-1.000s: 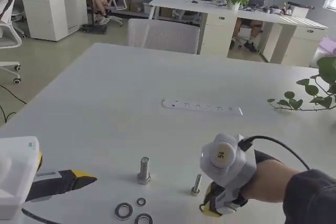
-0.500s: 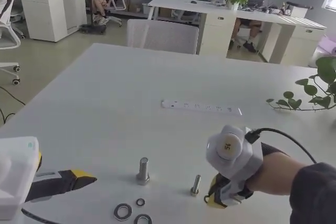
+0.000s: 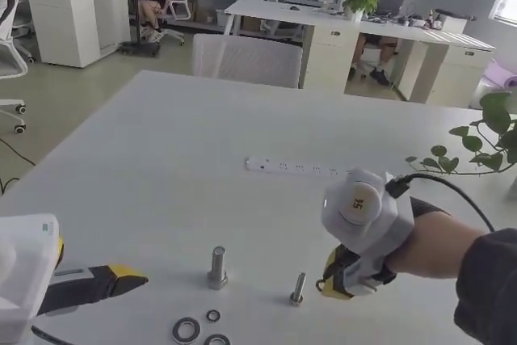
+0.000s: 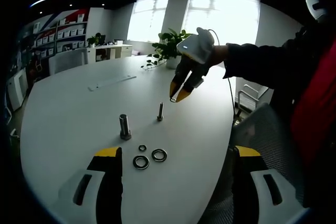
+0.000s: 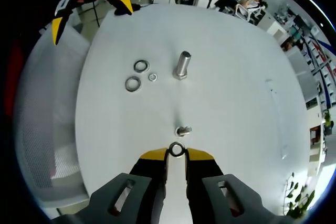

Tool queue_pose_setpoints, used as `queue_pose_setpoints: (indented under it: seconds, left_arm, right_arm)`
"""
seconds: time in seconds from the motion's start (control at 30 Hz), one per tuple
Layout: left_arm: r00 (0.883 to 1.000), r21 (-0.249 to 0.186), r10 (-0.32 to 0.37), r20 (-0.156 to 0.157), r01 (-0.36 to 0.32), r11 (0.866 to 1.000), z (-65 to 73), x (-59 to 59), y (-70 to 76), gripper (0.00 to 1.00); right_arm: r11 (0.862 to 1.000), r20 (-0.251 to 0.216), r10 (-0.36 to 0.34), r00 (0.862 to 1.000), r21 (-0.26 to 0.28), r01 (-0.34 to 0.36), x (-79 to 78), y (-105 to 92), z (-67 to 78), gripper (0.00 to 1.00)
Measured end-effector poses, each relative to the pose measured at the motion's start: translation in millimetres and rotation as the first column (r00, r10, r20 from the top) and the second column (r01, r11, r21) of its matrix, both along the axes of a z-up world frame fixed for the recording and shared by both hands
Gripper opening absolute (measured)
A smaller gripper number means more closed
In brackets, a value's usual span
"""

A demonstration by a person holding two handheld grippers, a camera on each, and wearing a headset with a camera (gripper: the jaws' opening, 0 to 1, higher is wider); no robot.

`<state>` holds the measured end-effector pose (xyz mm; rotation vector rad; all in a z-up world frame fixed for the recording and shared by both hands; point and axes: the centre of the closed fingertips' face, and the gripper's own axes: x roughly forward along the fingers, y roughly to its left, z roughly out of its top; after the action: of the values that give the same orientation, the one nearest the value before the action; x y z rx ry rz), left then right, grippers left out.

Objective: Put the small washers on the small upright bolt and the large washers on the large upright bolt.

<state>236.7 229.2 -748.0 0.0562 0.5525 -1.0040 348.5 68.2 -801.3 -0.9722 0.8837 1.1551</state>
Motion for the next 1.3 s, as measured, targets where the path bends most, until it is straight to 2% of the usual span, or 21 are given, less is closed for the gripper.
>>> queue_pose_setpoints:
  seconds: [0.23, 0.53, 1.3]
  left_arm:
    - [1.0, 0.0, 0.003, 0.004, -0.003, 1.0, 1.0, 0.7, 2.3, 0.86]
    - [1.0, 0.001, 0.01, 0.004, -0.01, 1.0, 0.5, 0.2, 4.2, 0.86]
    - [0.999, 0.007, 0.033, -0.011, -0.033, 0.999, -4.3, -0.9, 10.6, 0.86]
  right_arm:
    - [1.0, 0.024, 0.019, 1.0, 0.006, -0.019, 5.8, 9.8, 10.2, 0.13]
    - [0.999, 0.038, 0.038, 0.999, 0.004, -0.038, 12.4, 16.6, 13.3, 0.13]
    - [0.999, -0.007, 0.044, 0.999, -0.009, -0.044, 19.6, 23.0, -10.4, 0.13]
